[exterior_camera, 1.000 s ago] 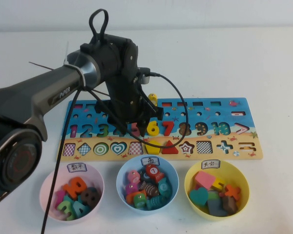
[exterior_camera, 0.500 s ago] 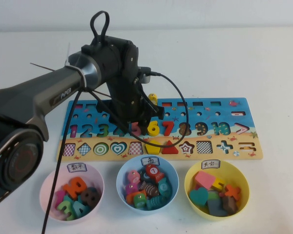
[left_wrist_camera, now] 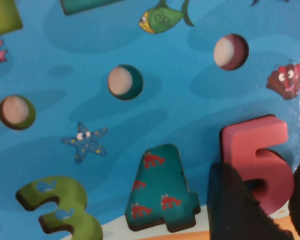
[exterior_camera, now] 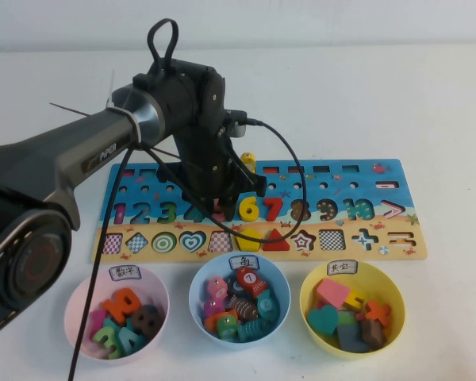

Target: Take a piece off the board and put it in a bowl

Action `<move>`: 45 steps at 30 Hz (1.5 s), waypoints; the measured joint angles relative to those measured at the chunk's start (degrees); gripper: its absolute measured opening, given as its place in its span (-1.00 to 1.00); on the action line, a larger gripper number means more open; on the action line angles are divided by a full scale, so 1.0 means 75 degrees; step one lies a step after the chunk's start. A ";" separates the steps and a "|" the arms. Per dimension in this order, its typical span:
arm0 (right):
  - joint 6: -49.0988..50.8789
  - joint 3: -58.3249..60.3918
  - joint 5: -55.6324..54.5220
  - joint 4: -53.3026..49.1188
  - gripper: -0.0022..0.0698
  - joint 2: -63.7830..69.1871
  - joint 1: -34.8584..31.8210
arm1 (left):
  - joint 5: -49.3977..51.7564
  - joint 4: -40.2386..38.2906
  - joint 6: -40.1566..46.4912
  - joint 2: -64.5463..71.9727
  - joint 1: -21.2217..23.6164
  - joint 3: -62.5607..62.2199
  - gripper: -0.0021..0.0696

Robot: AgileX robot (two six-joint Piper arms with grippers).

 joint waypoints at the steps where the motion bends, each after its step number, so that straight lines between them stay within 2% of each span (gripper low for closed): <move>1: 0.0000 0.0000 0.0000 0.0000 -0.99 0.0000 0.0000 | 0.0000 0.0000 0.0000 0.0000 0.0000 0.0000 -0.36; 19: 0.0000 0.0000 0.0000 0.0000 -0.99 0.0000 0.0000 | 0.0320 0.0018 0.0084 -0.0288 0.0000 0.0000 -0.36; 31: 0.0000 0.0000 0.0000 0.0000 -0.99 0.0000 0.0000 | 0.0782 0.0380 0.0746 -0.1997 0.0000 0.0141 -0.36; 35: 0.0000 0.0000 0.0000 0.0000 -0.99 0.0000 0.0000 | 0.0487 0.0393 0.0776 -0.2818 0.0000 0.1080 -0.36; 45: 0.0000 0.0000 0.0000 0.0000 -0.99 0.0000 0.0000 | -0.0996 0.0393 0.0776 -0.5896 0.0000 0.5366 -0.36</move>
